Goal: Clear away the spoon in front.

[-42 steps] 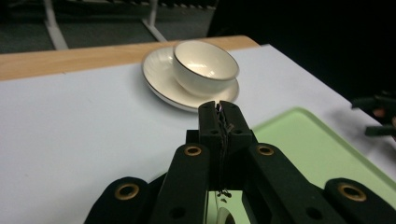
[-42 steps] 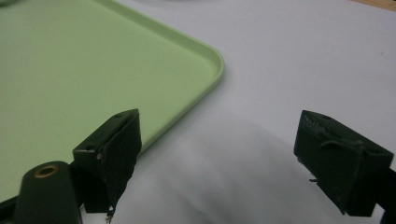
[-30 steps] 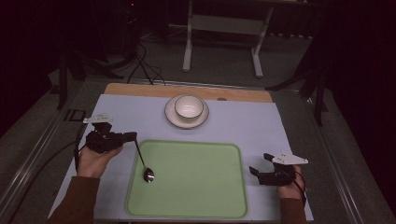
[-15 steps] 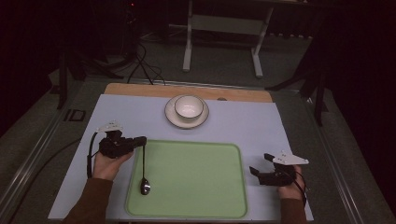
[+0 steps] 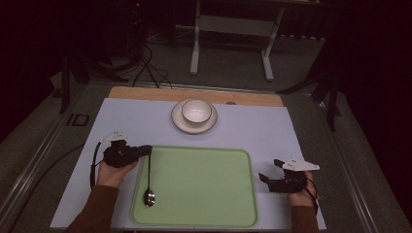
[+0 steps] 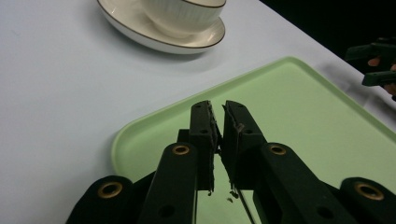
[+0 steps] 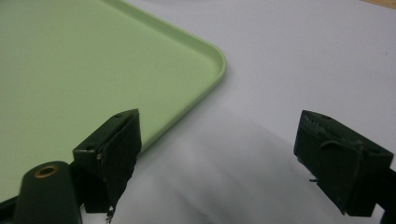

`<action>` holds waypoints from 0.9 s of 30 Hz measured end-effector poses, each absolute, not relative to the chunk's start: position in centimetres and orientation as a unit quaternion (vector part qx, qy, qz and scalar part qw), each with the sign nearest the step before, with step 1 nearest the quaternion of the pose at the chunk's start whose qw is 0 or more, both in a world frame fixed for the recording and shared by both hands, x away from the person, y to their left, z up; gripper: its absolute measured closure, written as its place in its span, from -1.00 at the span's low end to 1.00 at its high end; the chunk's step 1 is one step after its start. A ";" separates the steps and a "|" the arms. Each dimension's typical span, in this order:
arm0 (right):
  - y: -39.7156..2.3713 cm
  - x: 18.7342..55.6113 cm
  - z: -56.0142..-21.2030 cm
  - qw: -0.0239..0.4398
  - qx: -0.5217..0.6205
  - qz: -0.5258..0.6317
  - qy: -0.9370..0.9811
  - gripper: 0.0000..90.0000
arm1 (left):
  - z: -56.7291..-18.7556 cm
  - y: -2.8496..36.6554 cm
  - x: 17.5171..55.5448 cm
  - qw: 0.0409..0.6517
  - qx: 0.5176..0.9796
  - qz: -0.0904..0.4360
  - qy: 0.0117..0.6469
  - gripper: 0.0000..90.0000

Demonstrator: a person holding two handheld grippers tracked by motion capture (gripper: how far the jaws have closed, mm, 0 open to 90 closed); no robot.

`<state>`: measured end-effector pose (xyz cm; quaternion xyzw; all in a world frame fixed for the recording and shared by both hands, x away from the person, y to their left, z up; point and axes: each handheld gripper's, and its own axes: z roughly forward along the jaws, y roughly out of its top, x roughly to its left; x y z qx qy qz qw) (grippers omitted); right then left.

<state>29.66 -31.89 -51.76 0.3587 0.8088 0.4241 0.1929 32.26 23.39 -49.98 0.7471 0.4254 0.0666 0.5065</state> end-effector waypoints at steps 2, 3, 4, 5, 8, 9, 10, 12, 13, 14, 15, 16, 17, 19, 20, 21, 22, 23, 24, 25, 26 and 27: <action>-31.9 29.7 -51.8 0.193 0.358 0.423 0.810 -0.67 | -50.3 23.4 32.4 0.499 0.751 0.066 0.427 0.79; -31.9 29.7 -51.8 0.192 0.358 0.423 0.810 -0.67 | -50.5 23.5 32.5 0.497 0.752 0.062 0.427 0.79; -31.9 29.7 -51.8 0.192 0.358 0.423 0.810 -0.67 | -50.6 23.5 32.6 0.496 0.753 0.060 0.428 0.79; -31.9 29.7 -51.8 0.192 0.358 0.423 0.810 -0.67 | -50.8 23.5 32.6 0.494 0.754 0.059 0.429 0.78; -31.8 29.8 -51.9 0.191 0.358 0.421 0.811 -0.67 | -51.1 23.5 32.9 0.493 0.754 0.054 0.429 0.78; -31.8 29.8 -51.9 0.191 0.359 0.421 0.811 -0.67 | -51.3 23.4 32.9 0.493 0.755 0.054 0.430 0.77; -31.8 29.8 -51.9 0.191 0.358 0.421 0.811 -0.67 | -51.4 23.4 33.0 0.492 0.756 0.052 0.429 0.77; -31.8 29.8 -51.9 0.191 0.358 0.421 0.811 -0.67 | -51.6 23.2 33.1 0.490 0.758 0.050 0.429 0.75; -31.8 29.8 -51.9 0.191 0.358 0.421 0.811 -0.67 | -51.7 23.1 33.1 0.488 0.758 0.047 0.429 0.75; -31.8 29.8 -51.9 0.191 0.358 0.421 0.811 -0.67 | -51.8 23.1 33.1 0.488 0.759 0.043 0.429 0.75; -31.8 29.8 -51.9 0.191 0.358 0.421 0.811 -0.67 | -51.9 23.0 33.2 0.488 0.759 0.039 0.430 0.74; -31.8 29.8 -51.9 0.191 0.358 0.421 0.811 -0.67 | -52.0 22.9 33.2 0.484 0.761 0.038 0.430 0.75; -31.8 29.8 -51.9 0.191 0.357 0.421 0.812 -0.67 | -52.0 22.8 33.2 0.481 0.763 0.038 0.430 0.75; -31.8 29.8 -51.9 0.191 0.357 0.421 0.812 -0.67 | -52.2 22.6 33.2 0.479 0.764 0.037 0.431 0.74; -31.8 29.8 -51.9 0.191 0.357 0.420 0.812 -0.67 | -52.2 22.6 33.3 0.479 0.764 0.037 0.432 0.74; -31.8 29.8 -51.9 0.191 0.358 0.420 0.812 -0.67 | -52.3 22.5 33.3 0.478 0.764 0.038 0.433 0.74; -31.8 29.8 -51.9 0.191 0.358 0.421 0.811 -0.67 | -52.3 22.6 33.3 0.476 0.765 0.038 0.433 0.74; -31.8 29.8 -51.9 0.192 0.358 0.421 0.811 -0.67 | -52.4 22.6 33.4 0.476 0.764 0.037 0.433 0.73; -31.8 29.8 -51.9 0.191 0.358 0.421 0.811 -0.67 | -52.5 22.7 33.4 0.476 0.764 0.036 0.435 0.73; -31.8 29.8 -51.9 0.192 0.358 0.421 0.811 -0.67 | -52.6 22.7 33.4 0.475 0.763 0.035 0.437 0.72; -31.8 29.8 -51.9 0.191 0.358 0.421 0.811 -0.67 | -52.6 22.8 33.5 0.475 0.762 0.035 0.438 0.72; -31.8 29.8 -51.9 0.192 0.358 0.420 0.812 -0.67 | -52.7 22.9 33.5 0.475 0.762 0.035 0.440 0.72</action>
